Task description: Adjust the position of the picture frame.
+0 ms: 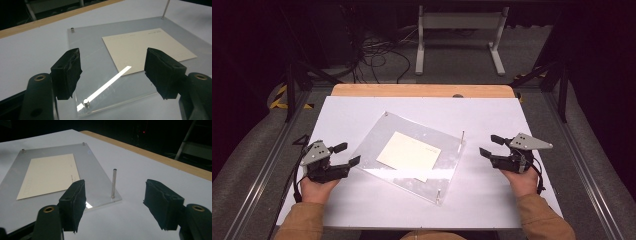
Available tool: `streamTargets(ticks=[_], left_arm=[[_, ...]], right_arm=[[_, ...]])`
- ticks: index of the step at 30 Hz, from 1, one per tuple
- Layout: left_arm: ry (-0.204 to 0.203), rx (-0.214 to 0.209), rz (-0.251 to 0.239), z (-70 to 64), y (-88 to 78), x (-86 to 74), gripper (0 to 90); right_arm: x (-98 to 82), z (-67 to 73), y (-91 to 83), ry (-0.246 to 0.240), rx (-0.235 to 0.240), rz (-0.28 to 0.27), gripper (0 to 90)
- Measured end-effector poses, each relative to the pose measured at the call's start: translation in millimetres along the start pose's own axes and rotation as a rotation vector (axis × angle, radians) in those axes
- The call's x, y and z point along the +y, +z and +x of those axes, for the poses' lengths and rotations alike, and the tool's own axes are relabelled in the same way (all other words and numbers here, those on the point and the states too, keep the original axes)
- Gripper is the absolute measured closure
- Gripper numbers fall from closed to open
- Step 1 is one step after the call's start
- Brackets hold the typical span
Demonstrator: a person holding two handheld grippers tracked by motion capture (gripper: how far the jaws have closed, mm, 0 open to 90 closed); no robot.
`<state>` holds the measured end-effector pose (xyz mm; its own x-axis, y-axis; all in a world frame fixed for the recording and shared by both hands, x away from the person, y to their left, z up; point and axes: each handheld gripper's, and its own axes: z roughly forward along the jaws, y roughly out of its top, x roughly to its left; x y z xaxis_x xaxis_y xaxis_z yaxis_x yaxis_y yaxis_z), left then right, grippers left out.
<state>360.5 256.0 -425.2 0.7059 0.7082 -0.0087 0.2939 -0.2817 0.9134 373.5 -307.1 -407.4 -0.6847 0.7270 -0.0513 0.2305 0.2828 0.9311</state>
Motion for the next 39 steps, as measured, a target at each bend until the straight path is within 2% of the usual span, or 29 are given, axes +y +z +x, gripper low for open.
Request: streamTargets(ticks=[10,15,20,25,34,35,39], left_arm=[[0.022,0.004,0.002,-6.2,6.5,-0.8,28.4],[0.023,0.003,-0.021,-4.7,6.3,-0.6,27.6],[-0.002,-0.015,-0.056,-4.8,7.5,-1.4,27.1],[0.004,-0.017,-0.054,-5.3,10.8,-1.4,27.0],[-0.019,-0.014,-0.073,-1.2,14.2,-1.3,25.5],[-0.007,0.001,-0.064,0.7,15.9,-0.6,25.6],[-0.019,0.049,-0.028,9.6,22.2,-0.1,27.1]], right_arm=[[-0.9,-6.0,-4.3,0.007,0.001,-0.036,31.5],[-0.9,-5.9,-4.1,0.000,0.002,-0.048,30.7],[-0.5,-3.5,-5.1,-0.020,-0.002,-0.065,30.1],[-1.7,-3.8,-6.8,-0.025,-0.005,-0.085,28.1],[-2.3,-3.7,-7.0,-0.034,0.002,-0.108,26.1],[-2.3,-3.4,-6.8,-0.034,0.004,-0.105,26.0],[-2.6,-0.8,-6.5,-0.044,0.003,-0.092,26.1]])
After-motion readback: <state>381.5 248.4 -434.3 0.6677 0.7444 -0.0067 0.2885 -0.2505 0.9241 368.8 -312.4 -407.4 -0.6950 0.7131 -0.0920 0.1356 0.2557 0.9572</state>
